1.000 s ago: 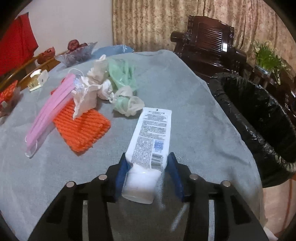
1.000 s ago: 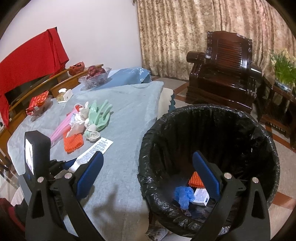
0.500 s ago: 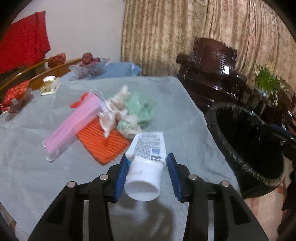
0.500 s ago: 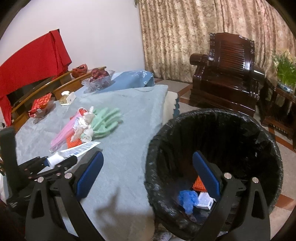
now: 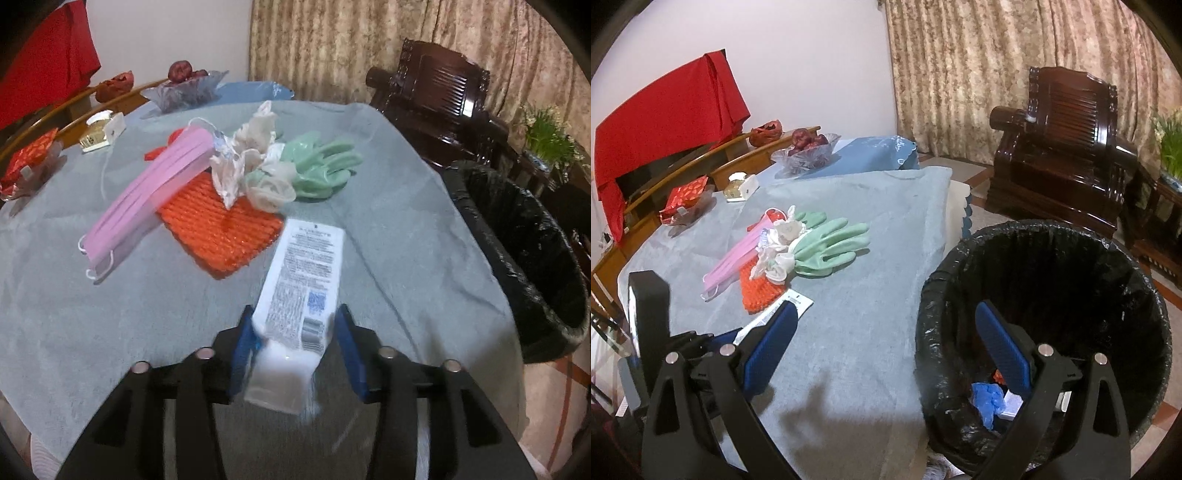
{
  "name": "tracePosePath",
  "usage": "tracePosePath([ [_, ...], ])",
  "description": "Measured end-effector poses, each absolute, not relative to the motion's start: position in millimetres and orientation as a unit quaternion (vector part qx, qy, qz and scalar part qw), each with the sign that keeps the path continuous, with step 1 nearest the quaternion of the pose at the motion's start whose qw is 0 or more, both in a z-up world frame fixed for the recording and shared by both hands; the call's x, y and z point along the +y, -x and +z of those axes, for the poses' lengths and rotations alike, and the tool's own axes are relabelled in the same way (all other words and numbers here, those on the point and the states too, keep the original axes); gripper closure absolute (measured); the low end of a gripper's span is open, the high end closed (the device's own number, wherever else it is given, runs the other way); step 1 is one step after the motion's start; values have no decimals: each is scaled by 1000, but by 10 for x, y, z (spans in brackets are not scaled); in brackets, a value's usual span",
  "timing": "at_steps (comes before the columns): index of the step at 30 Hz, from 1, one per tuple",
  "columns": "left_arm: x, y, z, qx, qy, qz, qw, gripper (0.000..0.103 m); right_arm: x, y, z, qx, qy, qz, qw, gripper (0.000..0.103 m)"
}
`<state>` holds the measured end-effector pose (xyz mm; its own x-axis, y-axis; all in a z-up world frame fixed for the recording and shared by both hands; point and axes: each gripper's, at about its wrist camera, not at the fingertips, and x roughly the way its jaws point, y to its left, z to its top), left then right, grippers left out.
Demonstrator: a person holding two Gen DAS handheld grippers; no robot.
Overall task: Collect trash
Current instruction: 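Move the left gripper to the white tube and grasp it, then lift the white tube with the left gripper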
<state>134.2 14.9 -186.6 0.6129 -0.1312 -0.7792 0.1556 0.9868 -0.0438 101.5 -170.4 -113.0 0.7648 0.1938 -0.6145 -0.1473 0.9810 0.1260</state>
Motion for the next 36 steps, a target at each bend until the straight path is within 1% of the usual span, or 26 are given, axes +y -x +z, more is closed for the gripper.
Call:
tracePosePath([
  [1,134,-1376,-1882,435,-15,-78,897,52,-1717,-1017,-1130,331,-37,89,939,9],
  [3,112,-1423,-1907,438,-19,-76,896,47,-1744,-1020,-1129,331,-39,86,939,9],
  [6,58,-1452,-1954,439,-31,-76,895,47,-1764,-1021,-1138,332,-40,82,939,9],
  [7,40,-1442,-1956,435,-34,-78,896,52,-1764,-1023,-1138,332,-40,82,939,9],
  [8,25,-1425,-1952,432,-35,-81,898,55,-1767,-1023,-1138,332,-40,83,939,9],
  [11,27,-1395,-1944,426,-32,-83,900,60,-1771,-1022,-1136,331,-38,84,939,9],
  [12,33,-1381,-1931,423,-32,-82,902,66,-1766,-1023,-1133,331,-38,85,939,9],
  [13,41,-1350,-1899,415,-31,-79,906,85,-1761,-1024,-1131,330,-37,86,939,9],
  [15,59,-1328,-1781,403,-19,-90,911,90,-1751,-1029,-1127,329,-34,88,939,9],
  [18,63,-1342,-1746,403,-16,-96,910,92,-1711,-1059,-1128,331,-36,91,938,9],
  [30,-56,-1326,-1768,415,0,-133,900,92,-1675,-1040,-1107,330,-35,90,939,9],
  [31,-80,-1323,-1779,418,0,-138,898,91,-1690,-1037,-1110,330,-37,89,939,9],
  [33,-151,-1323,-1819,426,-4,-144,893,87,-1702,-1033,-1112,330,-37,87,939,9],
  [36,-258,-1312,-1893,427,-36,-132,894,81,-1719,-1022,-1110,330,-37,85,939,9],
])
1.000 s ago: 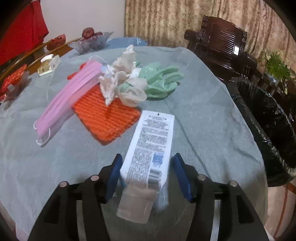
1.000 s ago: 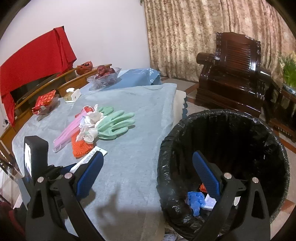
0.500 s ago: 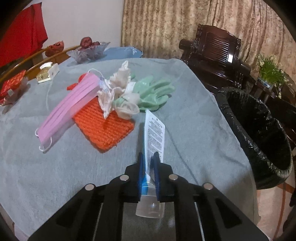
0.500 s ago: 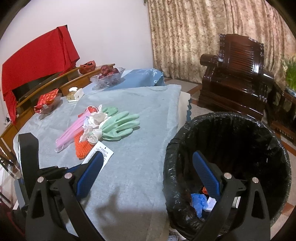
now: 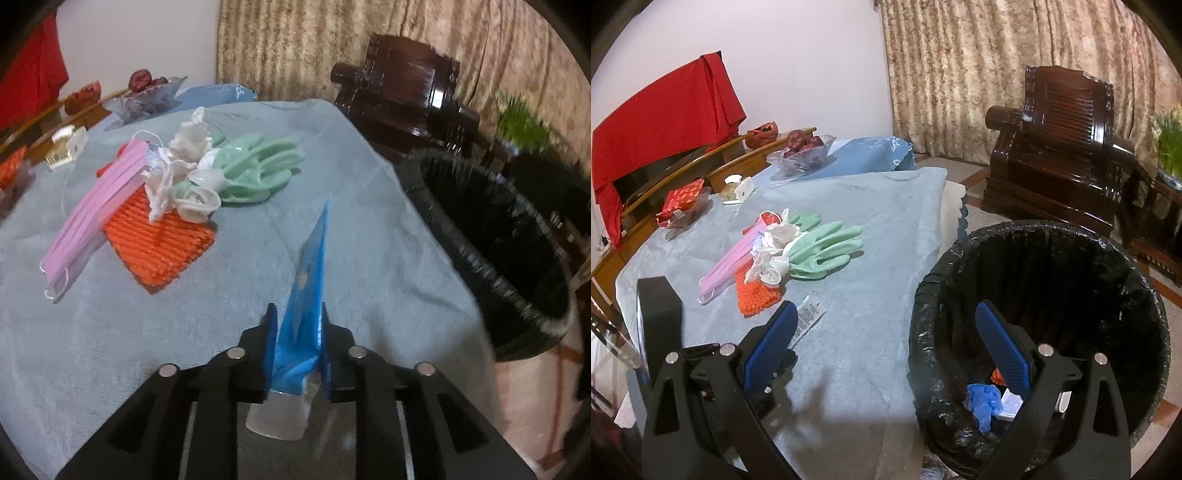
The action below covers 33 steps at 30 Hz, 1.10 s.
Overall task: Collect trash
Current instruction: 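Lift the white tube with the left gripper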
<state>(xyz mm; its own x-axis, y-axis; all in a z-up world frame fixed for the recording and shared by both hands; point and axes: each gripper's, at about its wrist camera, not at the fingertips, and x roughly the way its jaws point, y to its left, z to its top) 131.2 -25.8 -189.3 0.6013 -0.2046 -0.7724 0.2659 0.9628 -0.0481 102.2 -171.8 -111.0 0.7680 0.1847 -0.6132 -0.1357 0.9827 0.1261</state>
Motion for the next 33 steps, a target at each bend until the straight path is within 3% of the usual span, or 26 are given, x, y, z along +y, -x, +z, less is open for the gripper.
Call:
tracePosePath([
  [14,30,-1265,-1547,381,3,-104,919,87,-1691,-1078,-1098,329,-36,93,939,9],
  [33,944,-1262,-1137,319,53,-12,946,90,-774,-1680,-1070,323,-15,169,931,9],
])
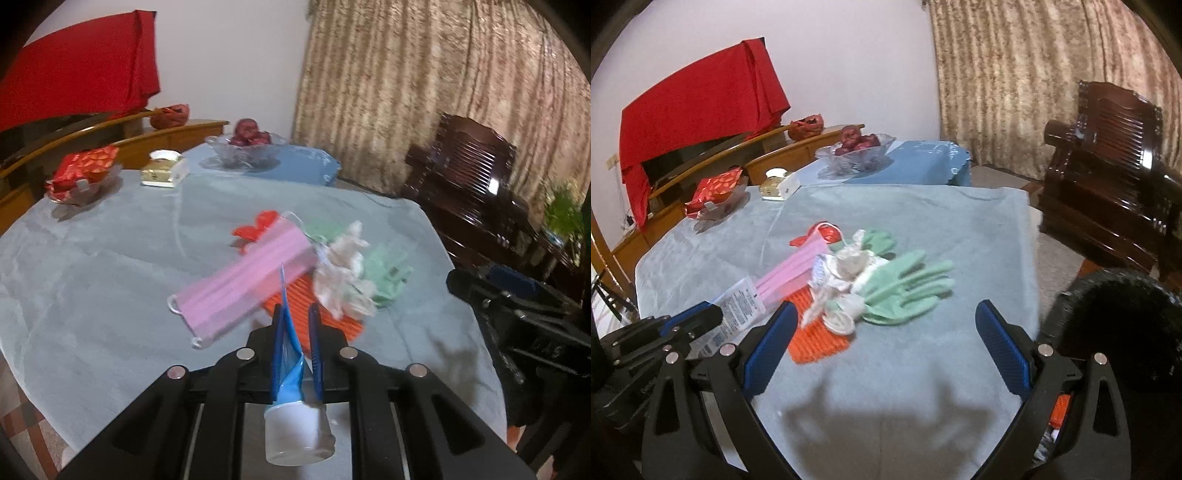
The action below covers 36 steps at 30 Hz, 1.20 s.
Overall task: Collect trash
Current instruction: 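Grasp the white crumpled tissue with the right gripper while the left holds the tube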
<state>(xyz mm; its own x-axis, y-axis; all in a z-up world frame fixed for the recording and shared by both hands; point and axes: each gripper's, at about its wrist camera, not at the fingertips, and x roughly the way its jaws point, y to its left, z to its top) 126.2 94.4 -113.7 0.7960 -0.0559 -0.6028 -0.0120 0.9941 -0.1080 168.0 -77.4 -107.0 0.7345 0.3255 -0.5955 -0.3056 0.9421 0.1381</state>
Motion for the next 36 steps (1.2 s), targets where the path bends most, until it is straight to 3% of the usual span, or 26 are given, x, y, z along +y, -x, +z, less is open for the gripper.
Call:
tracePosePath([
  [4,1067,-1326,-1066,300,46,-1,953,90,-557,-1890,-1138,329,-16,176,928,21],
  [14,1344,-1441,-1185,301,59,10,952,90,59,-2342,-1489,378,22,200,904,36],
  [18,1412,-1419,-1223,304,69,12,950,90,181,-2462,-1625,405,32,204,891,56],
  [22,1452,-1425,-1200,301,72,14,951,90,212,-2485,-1675,413,37,214,884,90],
  [23,1451,-1431,-1193,300,71,14,951,90,200,-2484,-1658,414,32,221,883,92],
  [36,1241,-1423,-973,275,58,2,960,90,-75,-2067,-964,335,-3,275,901,94],
])
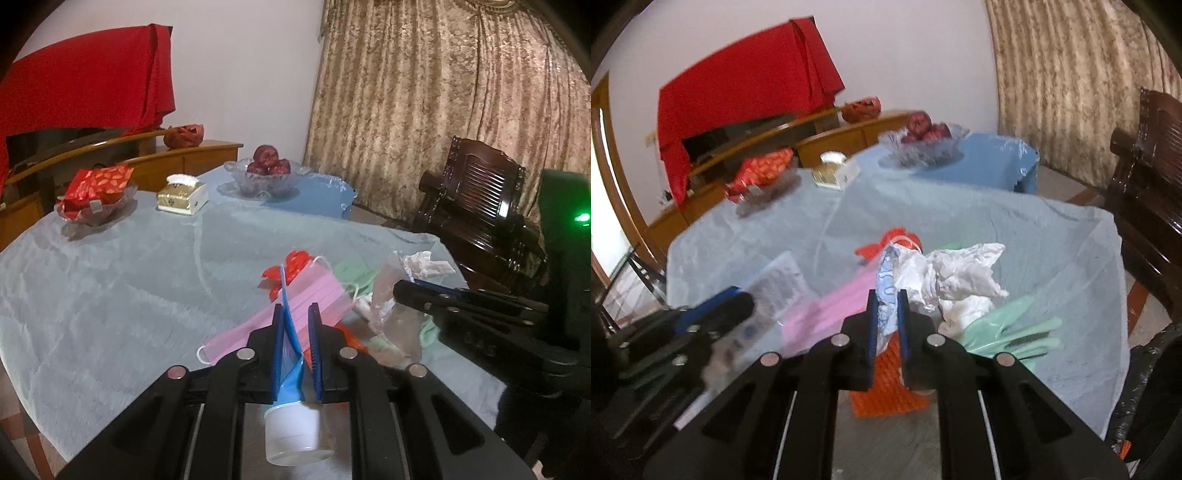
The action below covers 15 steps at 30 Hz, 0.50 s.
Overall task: Collect trash
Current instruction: 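Grasp the white crumpled tissue with the right gripper while the left holds the tube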
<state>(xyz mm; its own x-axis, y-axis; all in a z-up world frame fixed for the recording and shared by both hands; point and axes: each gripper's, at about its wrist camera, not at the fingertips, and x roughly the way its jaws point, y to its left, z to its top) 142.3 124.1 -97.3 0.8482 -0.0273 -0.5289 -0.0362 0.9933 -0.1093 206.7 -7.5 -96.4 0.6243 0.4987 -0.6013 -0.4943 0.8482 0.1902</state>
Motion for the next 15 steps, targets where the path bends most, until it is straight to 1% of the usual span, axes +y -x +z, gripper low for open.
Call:
tracePosePath([
  [8,1011,-1329,-709,249,55,-22,967,90,-476,-1721,-534,285,-26,291,913,94],
  [15,687,-1226,-524,228,51,-53,971,90,-907,-1408,-337,260,-30,275,925,94],
])
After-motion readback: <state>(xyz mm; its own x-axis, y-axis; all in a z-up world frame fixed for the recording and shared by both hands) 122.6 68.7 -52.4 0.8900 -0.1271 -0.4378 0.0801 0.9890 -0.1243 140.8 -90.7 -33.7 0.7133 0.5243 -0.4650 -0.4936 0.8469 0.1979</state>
